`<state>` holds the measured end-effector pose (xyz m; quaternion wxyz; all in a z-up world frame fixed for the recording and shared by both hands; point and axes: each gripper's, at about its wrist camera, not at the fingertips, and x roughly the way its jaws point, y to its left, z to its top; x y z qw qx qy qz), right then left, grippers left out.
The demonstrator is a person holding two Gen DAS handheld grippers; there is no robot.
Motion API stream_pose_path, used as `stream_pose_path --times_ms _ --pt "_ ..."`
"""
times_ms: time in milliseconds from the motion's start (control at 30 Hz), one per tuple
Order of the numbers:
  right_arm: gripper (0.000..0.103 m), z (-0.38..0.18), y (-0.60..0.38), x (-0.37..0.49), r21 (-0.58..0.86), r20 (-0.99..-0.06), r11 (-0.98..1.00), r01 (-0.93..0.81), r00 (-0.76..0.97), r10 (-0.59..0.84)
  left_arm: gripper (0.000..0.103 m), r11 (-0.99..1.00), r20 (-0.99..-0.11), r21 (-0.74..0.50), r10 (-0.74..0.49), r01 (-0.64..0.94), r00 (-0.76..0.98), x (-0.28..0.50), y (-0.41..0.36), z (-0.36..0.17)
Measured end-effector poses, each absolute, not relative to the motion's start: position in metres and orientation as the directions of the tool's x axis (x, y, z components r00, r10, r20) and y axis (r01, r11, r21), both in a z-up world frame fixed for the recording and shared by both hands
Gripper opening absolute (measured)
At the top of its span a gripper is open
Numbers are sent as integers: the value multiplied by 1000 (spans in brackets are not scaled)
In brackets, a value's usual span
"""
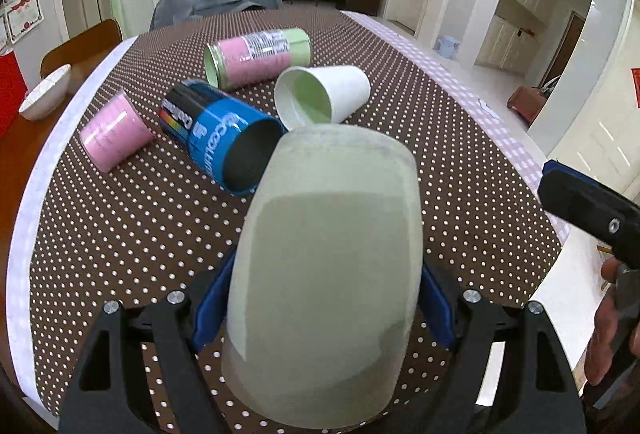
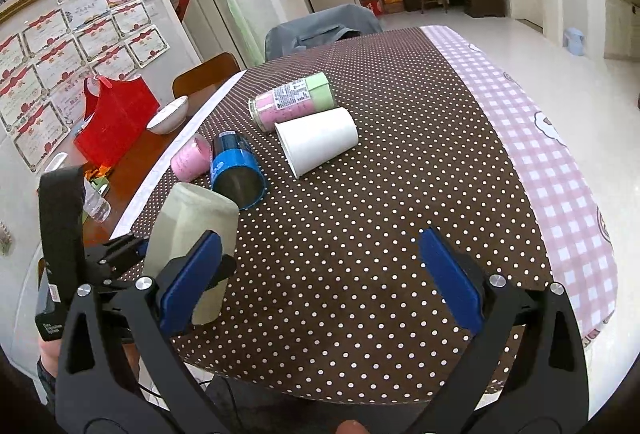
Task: Flip cup upside down
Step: 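Lower the cup onto the table near the right tool and open the left tool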
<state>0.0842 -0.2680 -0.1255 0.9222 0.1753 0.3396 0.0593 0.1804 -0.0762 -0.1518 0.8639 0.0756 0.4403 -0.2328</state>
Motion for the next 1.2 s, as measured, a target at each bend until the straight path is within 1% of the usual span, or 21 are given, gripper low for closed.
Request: stream_pose_path --times_ms 233,300,400,567,867,1200 --pt "97 -129 -268 86 367 -612 930 10 756 233 80 888 -810 -54 -307 457 500 185 -82 -162" --pt "97 -128 -267 87 367 -612 930 11 756 233 80 893 -813 -33 -285 448 508 187 -84 -162" --pt "97 -129 -267 87 368 -613 930 10 755 234 80 895 -800 9 -261 446 540 187 -87 -159" --pt "97 -129 -266 88 369 -612 929 8 755 237 81 894 -784 35 -253 447 567 180 -89 -150" --pt "97 -127 -260 90 368 -612 930 -6 752 247 82 906 -745 28 -263 423 613 160 -75 -130" --pt "97 -120 -249 92 360 -607 932 -26 753 256 82 936 -676 34 -236 350 698 142 -49 -104"
